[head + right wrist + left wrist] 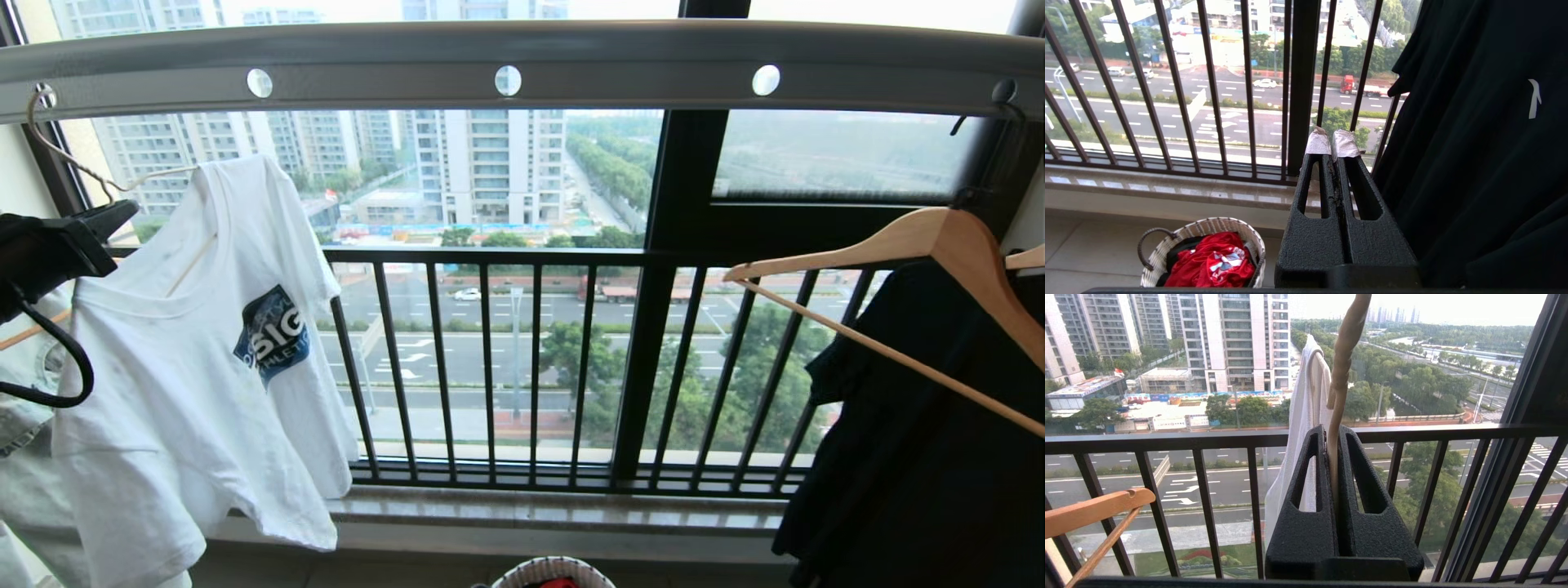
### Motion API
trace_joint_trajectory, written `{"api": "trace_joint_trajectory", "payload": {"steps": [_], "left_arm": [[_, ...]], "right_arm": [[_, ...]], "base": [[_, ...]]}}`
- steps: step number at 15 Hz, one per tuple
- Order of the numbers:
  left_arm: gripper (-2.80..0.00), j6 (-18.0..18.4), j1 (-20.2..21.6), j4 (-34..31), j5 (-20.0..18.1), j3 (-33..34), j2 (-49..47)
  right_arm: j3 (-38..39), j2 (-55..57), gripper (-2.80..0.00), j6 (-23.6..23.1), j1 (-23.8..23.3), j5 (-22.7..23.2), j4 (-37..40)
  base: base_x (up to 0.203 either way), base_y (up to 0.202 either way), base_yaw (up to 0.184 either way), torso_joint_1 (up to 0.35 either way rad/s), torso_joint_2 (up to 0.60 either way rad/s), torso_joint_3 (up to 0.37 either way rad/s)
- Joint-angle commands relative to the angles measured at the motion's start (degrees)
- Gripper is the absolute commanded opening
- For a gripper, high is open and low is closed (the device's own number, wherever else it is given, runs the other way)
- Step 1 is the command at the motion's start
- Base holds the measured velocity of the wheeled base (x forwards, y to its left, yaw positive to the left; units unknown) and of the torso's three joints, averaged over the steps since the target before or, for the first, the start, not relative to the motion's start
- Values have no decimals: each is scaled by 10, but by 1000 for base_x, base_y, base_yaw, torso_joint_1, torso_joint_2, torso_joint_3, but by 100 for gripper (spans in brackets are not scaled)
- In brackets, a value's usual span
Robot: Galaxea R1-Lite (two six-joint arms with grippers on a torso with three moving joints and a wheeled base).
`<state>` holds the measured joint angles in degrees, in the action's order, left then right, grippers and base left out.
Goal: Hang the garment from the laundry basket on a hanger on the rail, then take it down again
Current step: Take the clothes off the clothes rack
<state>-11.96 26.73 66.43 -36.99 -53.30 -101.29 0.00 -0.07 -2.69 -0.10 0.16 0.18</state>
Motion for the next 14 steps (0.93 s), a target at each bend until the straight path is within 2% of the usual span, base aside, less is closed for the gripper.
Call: {"api": "trace_joint_trajectory", "payload": {"steps": [1, 6, 8, 11, 14], "left_arm": [[-280, -1, 8, 4, -2, 0, 14], [-280, 0, 9, 4, -10, 12, 25], [-280, 0, 10, 4, -31, 22, 32], [-280, -1, 10, 50, -45, 37, 26], [-280, -1, 13, 56, -53, 41, 26]], "right_arm": [[0, 0, -280, 0, 0, 0, 0], [0, 0, -280, 0, 0, 0, 0], [0, 0, -280, 0, 0, 0, 0], [0, 0, -280, 0, 0, 0, 0], [0, 0, -280, 0, 0, 0, 0]], "base": [[0, 0, 0, 0, 0, 0], [0, 0, 0, 0, 0, 0], [0, 0, 0, 0, 0, 0], [0, 0, 0, 0, 0, 0], [0, 0, 0, 0, 0, 0]]}}
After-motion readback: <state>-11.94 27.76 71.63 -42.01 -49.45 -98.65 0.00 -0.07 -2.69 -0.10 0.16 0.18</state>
